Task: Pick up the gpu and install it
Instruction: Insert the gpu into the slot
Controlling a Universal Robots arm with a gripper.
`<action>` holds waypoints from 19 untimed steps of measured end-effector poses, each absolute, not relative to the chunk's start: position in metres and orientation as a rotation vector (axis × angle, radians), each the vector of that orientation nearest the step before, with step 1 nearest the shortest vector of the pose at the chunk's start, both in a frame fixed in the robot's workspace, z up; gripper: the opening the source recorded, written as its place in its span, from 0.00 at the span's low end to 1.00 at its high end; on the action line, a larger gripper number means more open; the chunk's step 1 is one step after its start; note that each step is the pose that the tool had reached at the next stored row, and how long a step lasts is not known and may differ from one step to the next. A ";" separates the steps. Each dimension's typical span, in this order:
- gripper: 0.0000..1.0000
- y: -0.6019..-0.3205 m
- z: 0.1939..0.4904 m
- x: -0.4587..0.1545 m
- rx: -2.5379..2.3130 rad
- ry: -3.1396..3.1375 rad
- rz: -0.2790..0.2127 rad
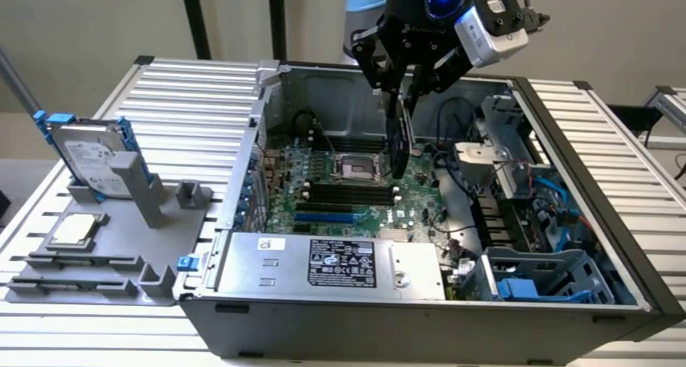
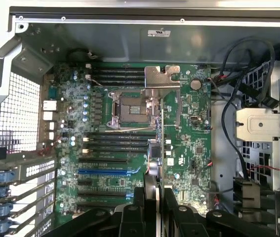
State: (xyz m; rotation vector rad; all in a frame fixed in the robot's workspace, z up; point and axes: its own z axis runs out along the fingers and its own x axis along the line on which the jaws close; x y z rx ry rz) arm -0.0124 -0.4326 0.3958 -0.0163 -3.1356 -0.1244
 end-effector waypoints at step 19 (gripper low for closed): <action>0.27 -0.433 0.393 -0.012 0.451 -3.091 -0.122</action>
